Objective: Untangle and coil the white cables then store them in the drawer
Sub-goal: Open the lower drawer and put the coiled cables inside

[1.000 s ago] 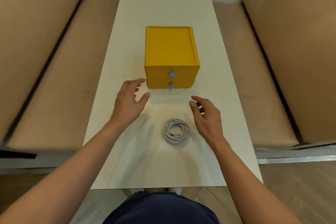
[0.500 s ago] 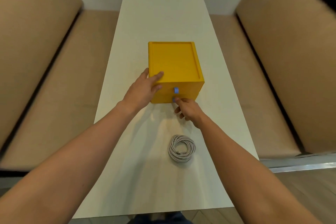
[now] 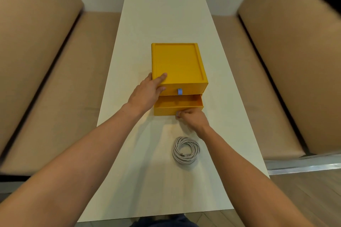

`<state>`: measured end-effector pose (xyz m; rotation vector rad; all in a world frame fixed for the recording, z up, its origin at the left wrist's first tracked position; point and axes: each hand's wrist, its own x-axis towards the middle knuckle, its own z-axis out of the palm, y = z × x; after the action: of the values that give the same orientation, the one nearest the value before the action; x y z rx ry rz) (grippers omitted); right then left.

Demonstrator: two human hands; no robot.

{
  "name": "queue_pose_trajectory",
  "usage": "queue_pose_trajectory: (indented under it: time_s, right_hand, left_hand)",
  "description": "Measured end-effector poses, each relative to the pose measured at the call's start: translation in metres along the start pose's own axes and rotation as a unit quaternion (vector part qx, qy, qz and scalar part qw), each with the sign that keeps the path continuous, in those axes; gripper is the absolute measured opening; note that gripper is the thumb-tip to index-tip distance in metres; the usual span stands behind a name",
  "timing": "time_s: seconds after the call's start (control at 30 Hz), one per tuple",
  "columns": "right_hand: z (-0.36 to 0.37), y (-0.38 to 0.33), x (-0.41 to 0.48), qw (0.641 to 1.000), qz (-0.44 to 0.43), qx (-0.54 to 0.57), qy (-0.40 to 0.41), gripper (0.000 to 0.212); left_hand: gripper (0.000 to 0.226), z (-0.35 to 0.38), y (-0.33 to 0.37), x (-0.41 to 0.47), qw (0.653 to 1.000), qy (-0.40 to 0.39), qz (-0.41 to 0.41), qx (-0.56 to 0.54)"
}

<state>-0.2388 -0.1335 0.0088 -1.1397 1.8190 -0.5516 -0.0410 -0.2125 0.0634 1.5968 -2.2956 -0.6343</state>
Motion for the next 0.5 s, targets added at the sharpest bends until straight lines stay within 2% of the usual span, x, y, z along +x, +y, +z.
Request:
queue_pose_trajectory:
  time_s: [0.27, 0.5]
  right_hand:
    - [0.005, 0.035, -0.056, 0.999, -0.019, -0.037, 0.019, 0.033]
    - [0.002, 0.042, -0.069, 0.998, -0.023, -0.052, 0.011, 0.039]
  left_hand:
    - [0.054, -0.003, 0.002, -0.002, 1.0, -0.008, -0.005, -0.009]
    - [0.054, -0.002, 0.004, -0.004, 1.0, -0.009, -0.006, -0.014]
